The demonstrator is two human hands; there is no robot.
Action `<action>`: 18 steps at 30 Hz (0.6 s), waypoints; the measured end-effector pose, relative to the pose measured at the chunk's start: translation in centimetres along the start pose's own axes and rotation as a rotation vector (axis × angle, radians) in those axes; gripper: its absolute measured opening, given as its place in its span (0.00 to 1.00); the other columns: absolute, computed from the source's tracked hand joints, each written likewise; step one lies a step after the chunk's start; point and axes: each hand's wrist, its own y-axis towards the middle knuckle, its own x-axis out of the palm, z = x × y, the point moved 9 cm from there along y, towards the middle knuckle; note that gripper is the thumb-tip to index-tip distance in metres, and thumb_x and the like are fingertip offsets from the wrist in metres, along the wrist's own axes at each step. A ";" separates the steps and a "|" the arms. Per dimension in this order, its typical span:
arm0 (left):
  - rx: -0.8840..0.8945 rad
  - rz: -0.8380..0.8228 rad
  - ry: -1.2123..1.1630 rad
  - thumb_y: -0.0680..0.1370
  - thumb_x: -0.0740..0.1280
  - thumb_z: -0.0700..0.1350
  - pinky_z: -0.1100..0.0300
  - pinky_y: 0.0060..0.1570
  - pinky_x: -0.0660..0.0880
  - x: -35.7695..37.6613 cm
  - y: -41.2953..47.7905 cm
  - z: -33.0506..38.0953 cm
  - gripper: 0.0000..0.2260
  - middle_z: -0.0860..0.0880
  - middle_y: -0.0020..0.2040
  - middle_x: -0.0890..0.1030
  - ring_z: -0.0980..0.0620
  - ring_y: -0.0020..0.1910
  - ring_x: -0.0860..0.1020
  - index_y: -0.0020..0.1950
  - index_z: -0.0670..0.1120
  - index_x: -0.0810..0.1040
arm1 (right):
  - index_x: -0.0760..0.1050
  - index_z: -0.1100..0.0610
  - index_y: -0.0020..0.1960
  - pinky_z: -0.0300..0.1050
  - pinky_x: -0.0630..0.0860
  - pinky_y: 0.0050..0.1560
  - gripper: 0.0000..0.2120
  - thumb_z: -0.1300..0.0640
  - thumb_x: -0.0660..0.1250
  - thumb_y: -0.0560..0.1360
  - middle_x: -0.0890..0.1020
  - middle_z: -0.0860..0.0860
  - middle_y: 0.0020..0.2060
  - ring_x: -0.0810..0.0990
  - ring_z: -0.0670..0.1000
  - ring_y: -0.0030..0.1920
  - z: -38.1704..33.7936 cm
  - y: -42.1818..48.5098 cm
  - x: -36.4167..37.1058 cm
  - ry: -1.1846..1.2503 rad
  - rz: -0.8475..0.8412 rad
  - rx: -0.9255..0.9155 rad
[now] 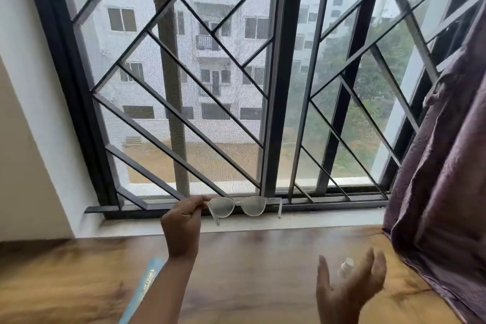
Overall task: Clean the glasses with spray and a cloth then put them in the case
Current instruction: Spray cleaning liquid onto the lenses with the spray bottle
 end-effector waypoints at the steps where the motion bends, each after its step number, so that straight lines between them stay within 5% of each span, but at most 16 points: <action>1: -0.014 -0.005 -0.031 0.65 0.69 0.26 0.75 0.46 0.73 0.0 -0.1 0.0 0.15 0.57 0.39 0.82 0.70 0.42 0.78 0.41 0.45 0.84 | 0.63 0.72 0.65 0.39 0.60 0.69 0.37 0.41 0.60 0.73 0.66 0.69 0.63 0.64 0.65 0.63 -1.1 0.1 1.2 0.047 -0.062 -0.017; 4: -0.035 -0.037 -0.089 0.66 0.68 0.30 0.70 0.43 0.75 0.1 -0.7 0.4 0.18 0.69 0.36 0.80 0.65 0.40 0.80 0.41 0.54 0.81 | 0.67 0.57 0.67 0.53 0.72 0.63 0.27 0.50 0.66 0.71 0.74 0.58 0.63 0.72 0.56 0.63 -3.0 0.1 5.0 0.261 -0.297 0.057; 7: -0.016 -0.058 -0.085 0.66 0.68 0.29 0.71 0.43 0.74 0.0 -1.2 0.7 0.17 0.71 0.38 0.80 0.65 0.40 0.80 0.40 0.52 0.82 | 0.73 0.54 0.63 0.33 0.74 0.52 0.22 0.61 0.68 0.69 0.78 0.51 0.55 0.76 0.42 0.54 -4.5 0.9 7.0 0.405 -0.387 0.105; 11: -0.069 -0.063 -0.141 0.67 0.66 0.35 0.53 0.42 0.80 0.0 -1.9 -0.5 0.15 0.61 0.38 0.83 0.57 0.39 0.82 0.40 0.55 0.83 | 0.76 0.56 0.58 0.24 0.70 0.48 0.19 0.61 0.65 0.68 0.79 0.46 0.50 0.76 0.36 0.50 -5.7 1.7 7.8 0.484 -0.411 0.135; 15: -0.090 -0.069 -0.148 0.67 0.67 0.36 0.46 0.43 0.80 -0.1 -2.1 -0.9 0.17 0.58 0.39 0.84 0.53 0.40 0.83 0.41 0.60 0.83 | 0.79 0.55 0.53 0.29 0.74 0.47 0.18 0.73 0.67 0.69 0.81 0.49 0.44 0.79 0.42 0.45 -5.2 1.5 8.8 0.475 -0.443 0.144; 18: -0.101 -0.080 -0.155 0.67 0.67 0.37 0.46 0.44 0.80 -0.1 -2.1 -0.9 0.18 0.59 0.40 0.84 0.52 0.40 0.83 0.41 0.62 0.82 | 0.82 0.54 0.48 0.35 0.77 0.47 0.17 0.73 0.67 0.69 0.81 0.48 0.41 0.80 0.48 0.43 -4.8 1.6 8.8 0.483 -0.430 0.140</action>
